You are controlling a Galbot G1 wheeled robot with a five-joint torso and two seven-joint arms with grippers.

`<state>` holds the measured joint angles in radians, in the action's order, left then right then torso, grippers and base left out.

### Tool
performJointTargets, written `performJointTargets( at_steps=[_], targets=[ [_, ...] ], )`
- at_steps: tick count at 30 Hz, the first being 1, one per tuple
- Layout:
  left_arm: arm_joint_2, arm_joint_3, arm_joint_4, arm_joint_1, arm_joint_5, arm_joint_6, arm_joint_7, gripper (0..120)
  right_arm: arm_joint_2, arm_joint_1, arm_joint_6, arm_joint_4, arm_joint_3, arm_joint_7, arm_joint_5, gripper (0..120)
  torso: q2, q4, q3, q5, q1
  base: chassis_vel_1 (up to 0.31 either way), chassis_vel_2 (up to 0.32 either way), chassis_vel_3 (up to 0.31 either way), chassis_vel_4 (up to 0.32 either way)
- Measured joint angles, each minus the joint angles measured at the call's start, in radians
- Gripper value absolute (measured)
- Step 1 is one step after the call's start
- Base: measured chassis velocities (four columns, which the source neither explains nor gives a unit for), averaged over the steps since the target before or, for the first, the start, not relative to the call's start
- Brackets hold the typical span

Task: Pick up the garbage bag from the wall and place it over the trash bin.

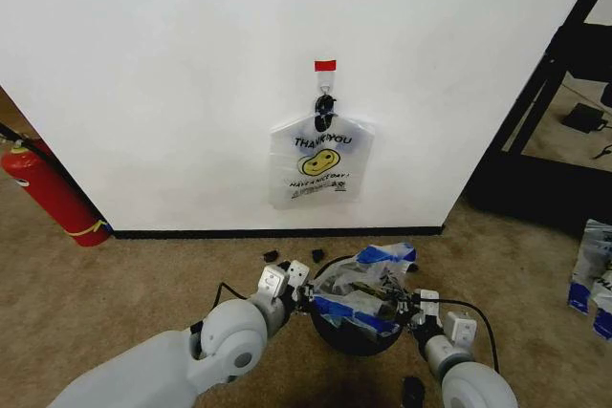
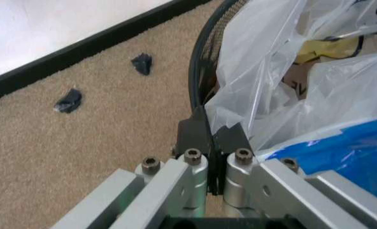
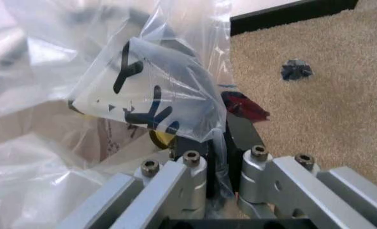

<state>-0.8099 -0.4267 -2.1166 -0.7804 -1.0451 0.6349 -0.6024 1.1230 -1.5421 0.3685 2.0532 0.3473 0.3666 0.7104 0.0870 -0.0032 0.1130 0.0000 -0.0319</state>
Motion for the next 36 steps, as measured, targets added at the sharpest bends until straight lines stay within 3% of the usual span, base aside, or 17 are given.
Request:
performJointTargets(
  at_steps=[4, 7, 11, 13, 17, 19, 21, 26, 28, 31, 36],
  targets=[
    [0.018, 0.003, -0.035, -0.012, -0.01, 0.006, 0.004, 0, 0.002, 0.0, 0.0, 0.0, -0.001, 0.0, 0.001, 1, 0.0, 0.0001, 0.0, -0.0001, 0.0, 0.0, 0.0, 0.0, 0.0],
    [0.018, 0.0, -0.059, -0.013, -0.014, 0.011, 0.011, 7, 0.003, 0.0, -0.001, -0.002, -0.004, -0.002, 0.0, 1, 0.0, 0.0, 0.0, -0.0001, 0.0, 0.0, 0.0, 0.0, 0.0],
    [0.029, 0.002, -0.132, -0.01, -0.004, 0.022, 0.024, 26, 0.003, 0.002, -0.003, -0.008, -0.007, -0.013, -0.002, 1, 0.0, -0.0001, 0.0, -0.0002, 0.0, 0.0, 0.0, 0.0, 0.0],
    [0.034, 0.004, -0.14, -0.009, -0.004, 0.023, 0.026, 27, 0.003, 0.002, -0.003, -0.009, -0.007, -0.014, -0.003, 1, 0.0, -0.0001, 0.0, -0.0003, 0.0, 0.0, 0.0, 0.0, 0.0],
    [0.084, 0.039, -0.214, 0.02, 0.007, 0.025, 0.057, 44, 0.004, 0.006, -0.009, -0.017, -0.011, -0.026, -0.01, 1, 0.0, 0.0001, 0.0, -0.0001, 0.0, 0.0, 0.0, 0.0, 0.0],
    [0.091, 0.036, -0.219, 0.055, 0.03, 0.021, 0.081, 54, 0.004, 0.009, -0.01, -0.02, -0.013, -0.028, -0.012, 1, 0.0, 0.0002, 0.0, 0.0, 0.0, 0.0, 0.0, 0.0, 0.0],
    [0.091, 0.031, -0.219, 0.065, 0.037, 0.02, 0.087, 56, 0.004, 0.01, -0.01, -0.02, -0.014, -0.028, -0.012, 1, 0.0, 0.0002, 0.0, 0.0, 0.0, 0.0, 0.0, 0.0, 0.0],
    [0.031, -0.136, -0.118, 0.236, 0.132, 0.016, 0.165, 79, 0.007, 0.011, -0.009, -0.019, -0.016, -0.027, -0.009, 1, 0.0, -0.0003, 0.0, 0.0, 0.0, 0.0, 0.0, 0.0, 0.0],
    [0.03, -0.139, -0.116, 0.238, 0.133, 0.016, 0.166, 81, 0.007, 0.011, -0.009, -0.019, -0.016, -0.027, -0.009, 1, 0.0, -0.0003, 0.0, 0.0, 0.0, 0.0, 0.0, 0.0, 0.0],
    [-0.01, -0.235, -0.038, 0.305, 0.196, 0.012, 0.195, 95, 0.01, 0.011, -0.007, -0.019, -0.015, -0.026, -0.009, 1, 0.0, 0.0, 0.0, 0.0, 0.0, 0.0, 0.0, 0.0, 0.0],
    [-0.037, -0.291, 0.019, 0.35, 0.228, -0.001, 0.206, 100, 0.01, 0.012, -0.006, -0.021, -0.013, -0.025, -0.009, 1, 0.0, -0.0001, 0.0, 0.0002, 0.0, 0.0, 0.0, 0.0, 0.0]
  ],
)
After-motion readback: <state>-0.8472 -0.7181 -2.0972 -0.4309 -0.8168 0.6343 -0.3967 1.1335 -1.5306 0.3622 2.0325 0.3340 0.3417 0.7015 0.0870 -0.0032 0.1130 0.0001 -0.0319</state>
